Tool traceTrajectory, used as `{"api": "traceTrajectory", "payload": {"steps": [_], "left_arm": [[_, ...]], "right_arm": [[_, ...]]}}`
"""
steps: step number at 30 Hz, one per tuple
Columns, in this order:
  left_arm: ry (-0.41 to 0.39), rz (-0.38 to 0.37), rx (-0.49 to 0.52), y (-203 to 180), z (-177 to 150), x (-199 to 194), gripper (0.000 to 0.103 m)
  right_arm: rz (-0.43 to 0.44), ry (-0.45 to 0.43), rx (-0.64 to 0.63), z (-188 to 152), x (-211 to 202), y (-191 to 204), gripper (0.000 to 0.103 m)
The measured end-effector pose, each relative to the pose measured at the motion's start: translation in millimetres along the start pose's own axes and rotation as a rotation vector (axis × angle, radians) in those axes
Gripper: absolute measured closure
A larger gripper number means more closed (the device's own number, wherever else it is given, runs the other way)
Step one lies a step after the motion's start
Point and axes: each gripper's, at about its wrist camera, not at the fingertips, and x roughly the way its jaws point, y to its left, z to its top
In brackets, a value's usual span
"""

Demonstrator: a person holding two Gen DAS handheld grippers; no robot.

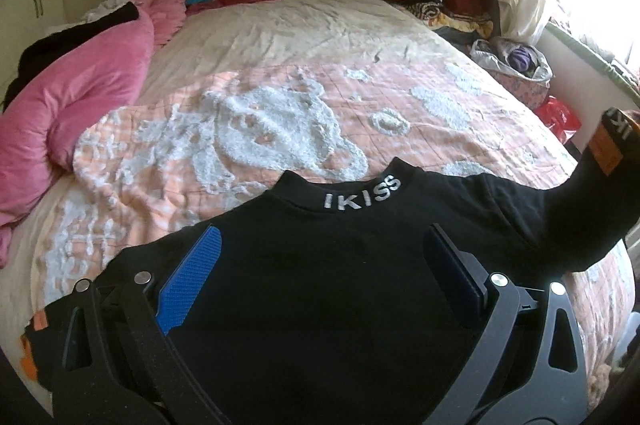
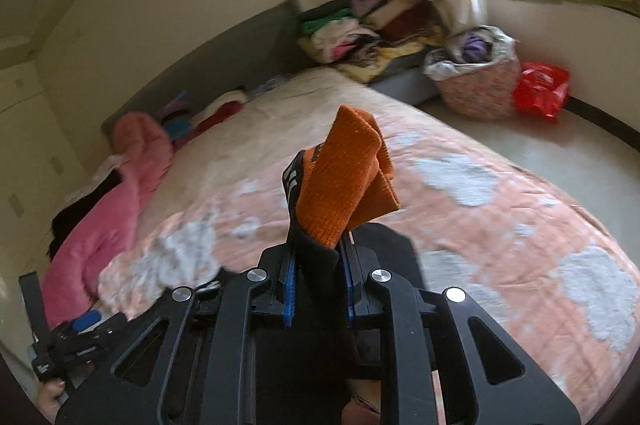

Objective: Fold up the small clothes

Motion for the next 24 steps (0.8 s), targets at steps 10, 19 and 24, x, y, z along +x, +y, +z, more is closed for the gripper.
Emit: {"api": "traceTrajectory", "payload": {"steps": [10, 19, 24], "left_arm": [[-0.011, 0.017, -0.023, 28.6, -8.2, -12.8, 0.009], [0.055, -0.112, -0.187, 72.0, -23.0, -5.2, 0.009], [0.1, -0.244, -0.336, 94.8, -34.4, 7.4, 0.009]], "right_arm": [[0.109, 0.053, -0.128, -26.8, 16.3, 92.9, 0.087], [0.146, 0.151, -0.193, -61.9, 42.1, 133.7, 0.087], [0.165, 0.2, -0.236, -85.9, 55.5, 156.3, 0.087]]}}
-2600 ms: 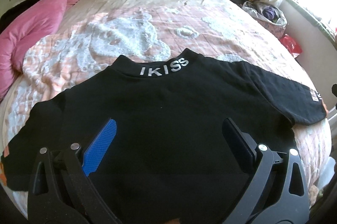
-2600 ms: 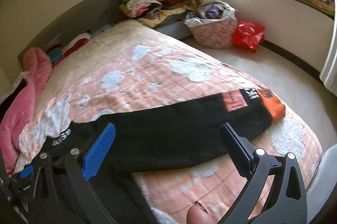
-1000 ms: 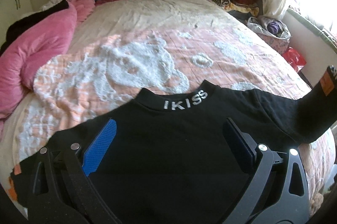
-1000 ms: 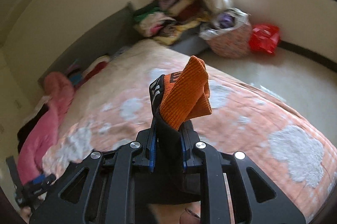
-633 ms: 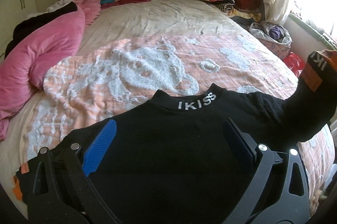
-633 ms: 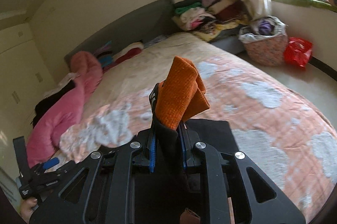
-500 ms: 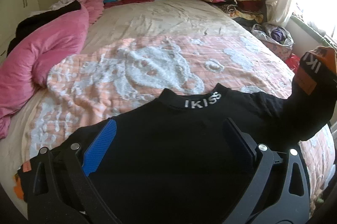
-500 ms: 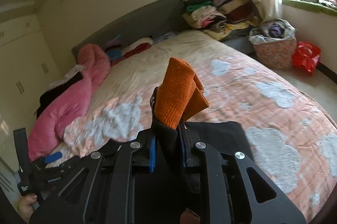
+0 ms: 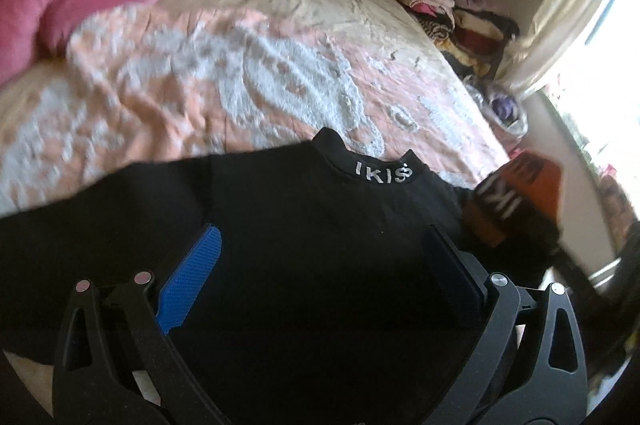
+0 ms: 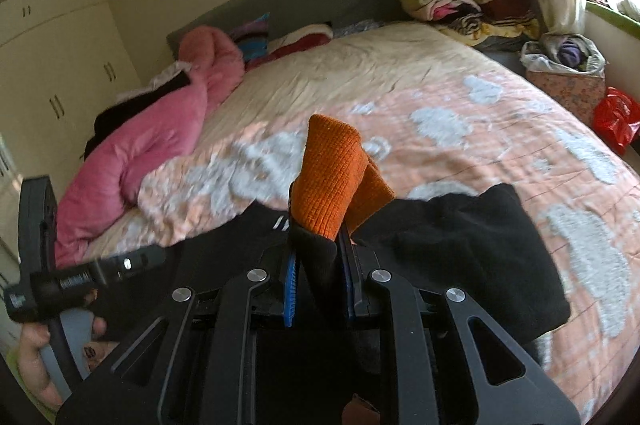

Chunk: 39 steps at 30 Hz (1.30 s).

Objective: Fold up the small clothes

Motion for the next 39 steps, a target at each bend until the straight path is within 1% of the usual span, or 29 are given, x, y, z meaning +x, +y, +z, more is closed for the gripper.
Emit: {"api": "traceTrajectory", "payload": {"steps": [4, 7, 10, 11, 13, 15, 16, 18, 20, 22, 24, 28, 29, 30, 31, 33, 34, 35, 36, 39], "left_arm": [[0.04, -0.069, -0.057, 8.8, -1.9, 7.2, 0.009], [0.063, -0.148, -0.109, 14.8, -3.0, 10.2, 0.009], [0.076, -0.189, -0.135, 18.7, -4.2, 13.4, 0.009], [0.082, -0.203, -0.136, 18.7, -5.5, 15.3, 0.009], [0.096, -0.226, -0.146, 20.2, -7.7, 19.3, 0.009], [0.116, -0.273, -0.166, 22.7, -11.4, 24.6, 0.009], [0.121, -0.284, -0.171, 23.0, -12.2, 26.6, 0.009], [0.125, -0.288, -0.168, 23.9, -14.8, 29.5, 0.009], [0.134, -0.284, -0.158, 23.8, -18.8, 33.5, 0.009], [0.153, -0.311, -0.162, 22.8, -23.8, 37.9, 0.009], [0.167, -0.335, -0.163, 21.4, -27.3, 41.3, 0.01], [0.191, -0.339, -0.148, 14.3, -36.5, 50.4, 0.015], [0.197, -0.335, -0.142, 12.8, -38.7, 52.9, 0.022], [0.203, -0.33, -0.135, 11.2, -41.2, 55.5, 0.035], [0.212, -0.32, -0.123, 8.2, -45.2, 59.2, 0.042], [0.22, -0.307, -0.099, 5.2, -47.9, 62.8, 0.071], [0.221, -0.301, -0.067, 1.0, -49.5, 63.5, 0.084], [0.215, -0.287, -0.04, -2.3, -50.0, 62.4, 0.101], [0.191, -0.269, -0.001, -6.9, -49.0, 58.4, 0.102], [0.132, -0.275, 0.063, -16.2, -43.2, 42.8, 0.103]], "right_arm": [[0.016, 0.042, -0.019, -13.7, 16.5, 14.4, 0.086], [0.031, 0.059, -0.029, -20.8, 24.4, 23.3, 0.084], [0.043, 0.081, -0.035, -28.1, 32.1, 31.6, 0.084], [0.049, 0.092, -0.035, -31.1, 34.4, 33.3, 0.083], [0.062, 0.103, -0.037, -36.4, 37.2, 37.2, 0.074], [0.091, 0.121, -0.039, -42.7, 38.0, 40.9, 0.068], [0.105, 0.129, -0.038, -45.7, 37.5, 42.2, 0.063], [0.12, 0.139, -0.05, -50.5, 35.2, 45.2, 0.057], [0.131, 0.149, -0.057, -56.3, 30.5, 45.9, 0.056], [0.134, 0.155, -0.049, -59.9, 25.5, 42.7, 0.056], [0.117, 0.145, -0.033, -62.0, 19.3, 35.9, 0.055], [0.097, 0.135, 0.019, -63.2, 8.6, 17.1, 0.053], [0.093, 0.132, 0.03, -64.0, 5.8, 12.4, 0.053], [0.088, 0.13, 0.038, -64.4, 3.5, 8.8, 0.053], [0.081, 0.127, 0.045, -64.6, 2.2, 6.1, 0.053], [0.071, 0.122, 0.073, -65.3, -1.6, -2.3, 0.053], [0.068, 0.121, 0.084, -65.7, -2.9, -5.2, 0.053], [0.058, 0.12, 0.094, -66.0, -4.5, -9.0, 0.053], [0.055, 0.12, 0.096, -66.0, -5.0, -10.5, 0.053], [0.039, 0.114, 0.1, -67.6, -8.7, -15.2, 0.053]]}}
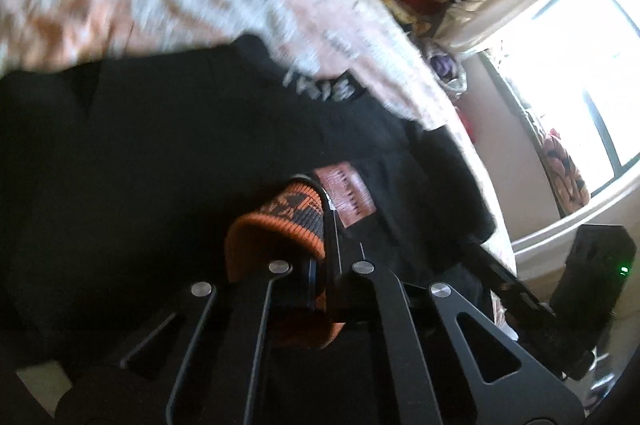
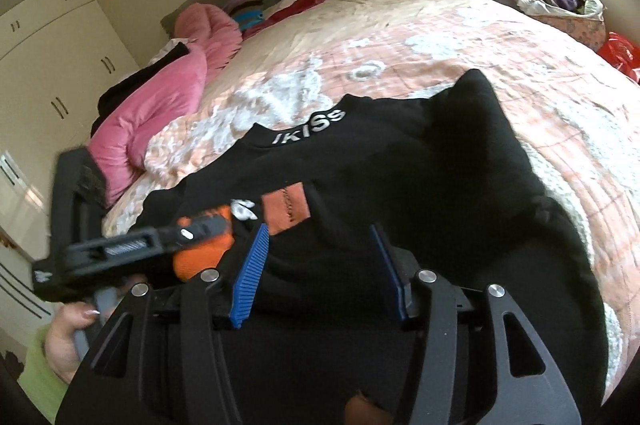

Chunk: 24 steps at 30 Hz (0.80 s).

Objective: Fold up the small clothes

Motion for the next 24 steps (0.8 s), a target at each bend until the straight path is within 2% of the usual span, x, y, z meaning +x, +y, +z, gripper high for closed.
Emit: {"api": "traceTrajectory", "payload": {"steps": [6, 9, 11, 17, 19, 20, 24], "left_arm": [[-0.103, -0.043, 0.126, -32.3, 13.6, -50.5, 0.103], [-0.126, -0.025, 0.164, -39.7, 16.3, -65.2, 0.103], [-0.119, -0.009, 0.143, -32.4, 14.3, -65.3, 0.103], [-0.034, 0.101, 0.046, 8.0, 5.3, -43.9, 0.103], [-0.036, 0.132, 0.029, 18.1, 2.9, -47.2, 0.102], [-0.043, 0.141, 0.021, 20.7, 2.8, -50.2, 0.098], [-0.106, 0.199, 0.065, 15.6, 2.3, -68.1, 0.089]], "right_arm": [[-0.022, -0.017, 0.011, -0.1, -6.8, -8.6, 0.053], [-0.037, -0.025, 0.016, 1.9, -8.8, -12.4, 0.053], [-0.053, -0.027, 0.02, 3.6, -9.5, -15.5, 0.053], [-0.106, -0.01, 0.018, 6.1, -5.3, -24.8, 0.053], [-0.125, -0.001, 0.013, 7.2, -2.5, -27.0, 0.053], [-0.136, 0.004, 0.009, 7.2, -0.2, -28.0, 0.053], [-0.15, 0.023, -0.001, 6.9, 8.4, -31.1, 0.053]]}}
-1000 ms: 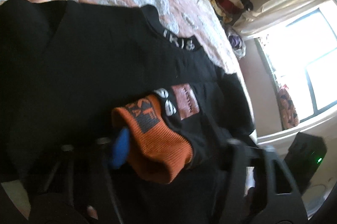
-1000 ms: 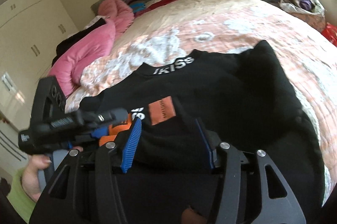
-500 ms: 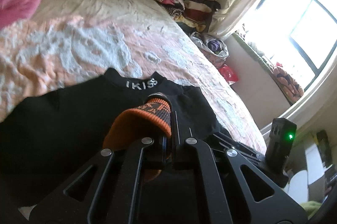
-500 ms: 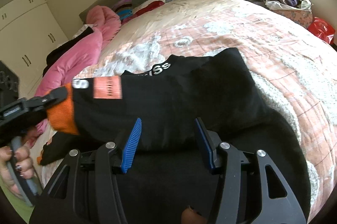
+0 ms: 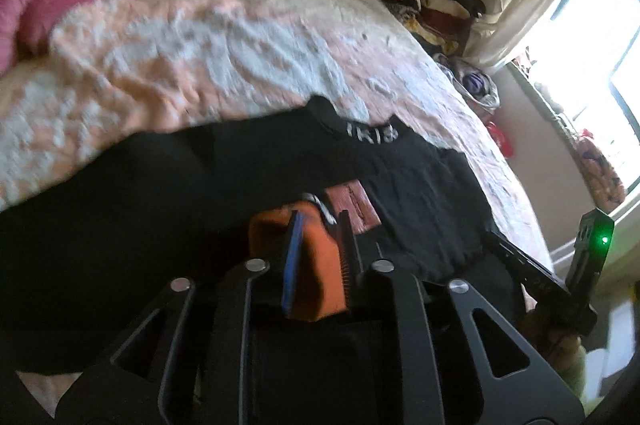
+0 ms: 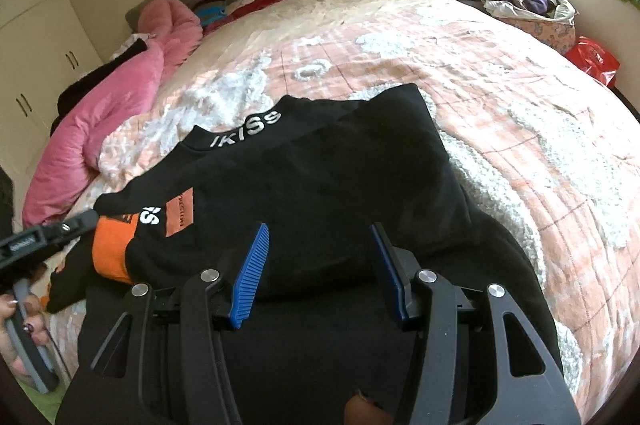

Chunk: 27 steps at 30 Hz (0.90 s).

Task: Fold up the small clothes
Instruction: 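Lower the cuff onto the shirt front and open the left tool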

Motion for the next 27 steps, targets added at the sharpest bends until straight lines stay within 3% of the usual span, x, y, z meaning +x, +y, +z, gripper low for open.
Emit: {"api": "traceTrajectory", "payload": {"steps": [4, 10, 13, 15, 19, 22, 27], "left_arm": [[0.008, 0.01, 0.073, -19.3, -5.8, 1.9, 0.081], [0.196, 0.047, 0.064, -16.8, -32.4, 50.5, 0.076], [0.185, 0.032, 0.041, -10.9, -35.1, 48.9, 0.075], [0.164, 0.033, 0.042, -13.6, -34.7, 39.9, 0.068], [0.128, 0.037, 0.032, -16.3, -40.0, 24.4, 0.065], [0.111, 0.06, 0.032, -15.2, -44.3, 15.9, 0.051], [0.04, 0.118, 0.02, -11.7, -41.8, -4.7, 0.019]], "right_arm": [[-0.017, 0.038, -0.02, -0.9, 11.4, 1.9, 0.045], [-0.059, 0.094, -0.029, -5.3, 22.8, -2.2, 0.045], [-0.028, 0.074, -0.035, -6.3, 12.5, 0.3, 0.036], [-0.012, 0.056, -0.044, -7.0, 5.5, 3.3, 0.033], [0.017, 0.022, -0.07, -8.6, -7.7, 12.6, 0.021], [0.032, -0.003, -0.085, -9.2, -16.2, 20.6, 0.015], [0.041, -0.034, -0.119, -12.0, -26.4, 34.5, 0.007]]}}
